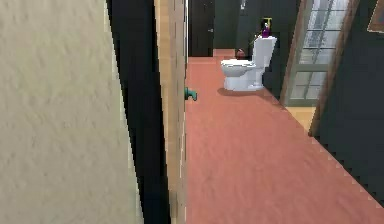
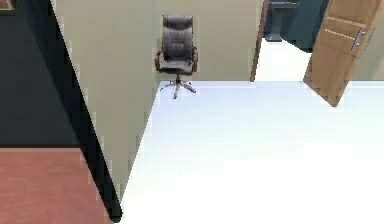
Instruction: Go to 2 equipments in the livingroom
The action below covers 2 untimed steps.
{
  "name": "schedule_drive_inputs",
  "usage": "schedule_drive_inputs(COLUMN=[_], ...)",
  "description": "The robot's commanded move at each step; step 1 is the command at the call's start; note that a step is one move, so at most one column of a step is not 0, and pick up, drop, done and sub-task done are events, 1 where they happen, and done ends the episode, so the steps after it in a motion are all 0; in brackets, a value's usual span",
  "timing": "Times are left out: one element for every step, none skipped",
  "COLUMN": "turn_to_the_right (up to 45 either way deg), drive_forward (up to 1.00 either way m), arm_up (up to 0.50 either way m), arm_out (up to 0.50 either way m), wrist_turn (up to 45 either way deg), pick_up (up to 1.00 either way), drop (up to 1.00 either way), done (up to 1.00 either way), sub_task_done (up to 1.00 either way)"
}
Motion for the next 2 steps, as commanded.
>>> schedule_drive_inputs(turn_to_the_right=[33.0,0.0], drive_forward=[0.00,0.15], arm_up=[0.00,0.00], arm_out=[0.00,0.00], wrist_turn=[0.0,0.0], pick_up=[0.00,0.00], drop=[0.00,0.00], done=[0.00,0.00], sub_task_done=[0.00,0.00])
